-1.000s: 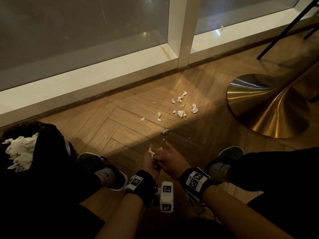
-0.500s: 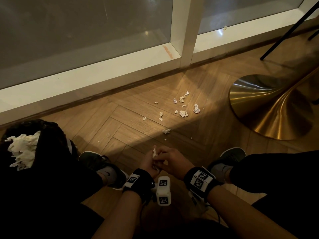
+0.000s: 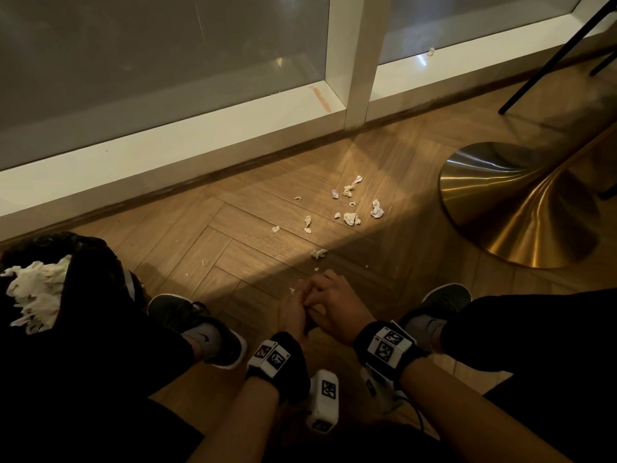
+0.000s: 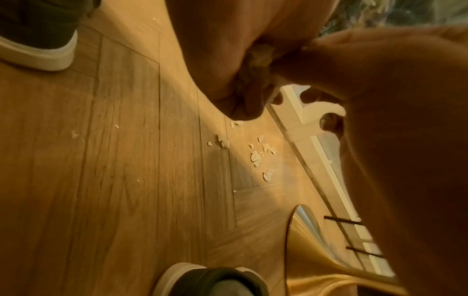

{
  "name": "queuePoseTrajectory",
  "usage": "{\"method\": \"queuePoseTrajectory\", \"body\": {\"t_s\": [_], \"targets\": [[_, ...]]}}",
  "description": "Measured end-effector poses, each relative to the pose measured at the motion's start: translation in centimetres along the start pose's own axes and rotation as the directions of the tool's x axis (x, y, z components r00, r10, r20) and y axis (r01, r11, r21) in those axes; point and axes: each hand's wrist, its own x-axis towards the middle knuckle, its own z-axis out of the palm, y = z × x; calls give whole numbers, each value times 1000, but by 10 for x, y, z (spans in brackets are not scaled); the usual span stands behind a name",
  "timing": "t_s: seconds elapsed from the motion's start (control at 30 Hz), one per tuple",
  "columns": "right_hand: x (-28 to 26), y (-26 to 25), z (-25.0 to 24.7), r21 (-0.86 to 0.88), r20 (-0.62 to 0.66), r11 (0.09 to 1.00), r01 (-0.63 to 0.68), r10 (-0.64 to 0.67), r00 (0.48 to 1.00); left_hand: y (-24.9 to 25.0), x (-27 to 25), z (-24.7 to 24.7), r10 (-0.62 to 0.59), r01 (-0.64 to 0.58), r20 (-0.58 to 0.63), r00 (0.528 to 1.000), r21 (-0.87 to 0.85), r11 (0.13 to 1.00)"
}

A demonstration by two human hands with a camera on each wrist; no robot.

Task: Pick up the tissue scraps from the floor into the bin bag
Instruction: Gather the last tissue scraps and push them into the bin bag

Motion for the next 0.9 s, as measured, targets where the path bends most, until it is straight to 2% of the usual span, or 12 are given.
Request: {"method": "queuePoseTrajectory", "body": {"t_s": [0.07,0.2,0.33,0.6,0.73,0.9], "targets": [[0,4,0,15,69,999,30,-31,997,5,1,-6,-74,74,-9,997,-24,997],[0,2,-1,71,229,995,71,-86,970,12,3,-15,-200,205,55,978,-94,974],[-2,-1,4,76,70,990,122,-127,989,10,-3,-11,-191,202,100,976,-116,972],[0,0,5,118,-56,993,-14,21,998,8,-5,2,-76,113,126,989,-316,942],[-2,-1,6,57,-120,997,51,-44,992,6,-4,0,-46,70,89,995,-291,954],[-1,-6,11,0,-70,990,142,-142,987,8,1,-8,-77,89,56,995,-252,964]]}}
